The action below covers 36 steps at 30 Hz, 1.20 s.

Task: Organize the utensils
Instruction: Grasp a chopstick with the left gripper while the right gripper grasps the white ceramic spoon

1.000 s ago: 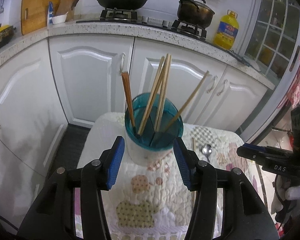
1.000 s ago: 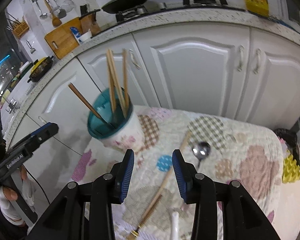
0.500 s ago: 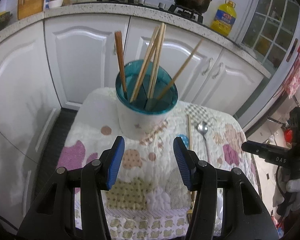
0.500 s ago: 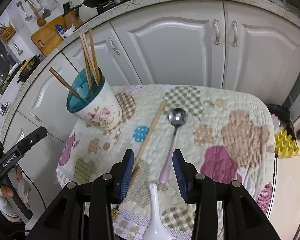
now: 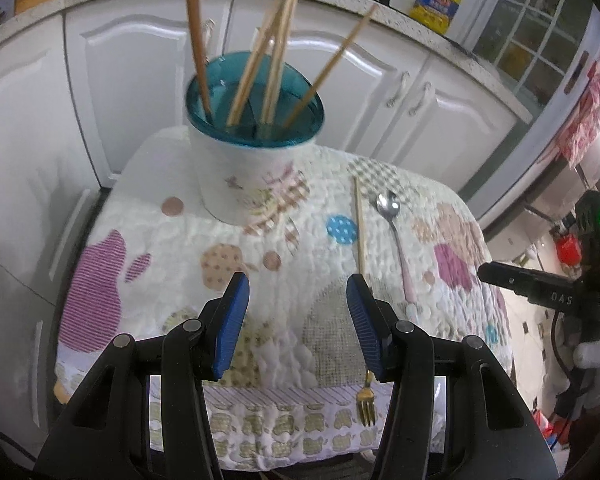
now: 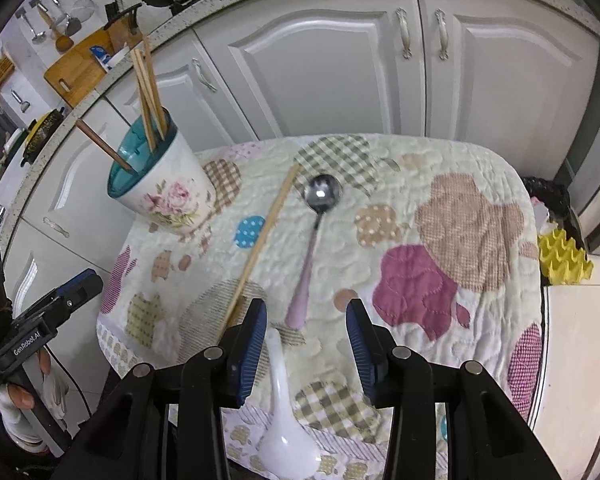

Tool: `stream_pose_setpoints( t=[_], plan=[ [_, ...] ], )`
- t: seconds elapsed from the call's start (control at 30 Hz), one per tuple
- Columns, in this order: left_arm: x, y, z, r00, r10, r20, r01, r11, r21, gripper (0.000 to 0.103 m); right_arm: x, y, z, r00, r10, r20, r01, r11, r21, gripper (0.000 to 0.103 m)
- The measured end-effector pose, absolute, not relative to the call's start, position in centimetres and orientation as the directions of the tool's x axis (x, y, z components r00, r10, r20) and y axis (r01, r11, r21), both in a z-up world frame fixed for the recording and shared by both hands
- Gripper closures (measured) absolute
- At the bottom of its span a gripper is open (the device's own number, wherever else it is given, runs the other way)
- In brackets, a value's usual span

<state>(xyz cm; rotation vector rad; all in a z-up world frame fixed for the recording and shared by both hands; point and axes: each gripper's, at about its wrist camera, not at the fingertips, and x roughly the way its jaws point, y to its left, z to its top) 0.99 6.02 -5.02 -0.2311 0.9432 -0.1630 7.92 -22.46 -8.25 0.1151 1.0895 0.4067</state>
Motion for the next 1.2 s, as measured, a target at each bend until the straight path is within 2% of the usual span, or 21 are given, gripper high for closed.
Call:
stream_pose_setpoints(
  t=[0.57,0.87,0.93,1.2],
  plan=[
    [2.3,3.9,-8.2,0.479,-0.303,-0.824,0.087,0.95,-0.299,0.053,10.2,-22.8,-11.9,0.354,0.38,-0.855,-0.215,0.922,0.321,0.063],
    [2.7,2.7,-9.8,0.409,-0.337,-0.848,0.159,0.941,-0.297,0.053,10.6,-19.6,-13.3,0.272,0.415,-0.868,-0.322,0.89,0.324,0.063],
    [2.8,2.4,-10.1,0.402,-0.335,-0.852,0.174,0.942,-0.288,0.053,9.5,-18.9,-13.5,0.248,0.408,-0.879,-0.362,0.881,0.306,0.069],
    [3.7,0.5,-11.3,0.368,-0.314,-0.876,0.206,0.945,-0.252,0.053,6.7,-18.3,-15.7,0.199,0.383,-0.902,-0.391,0.875,0.285,0.08]
  ],
)
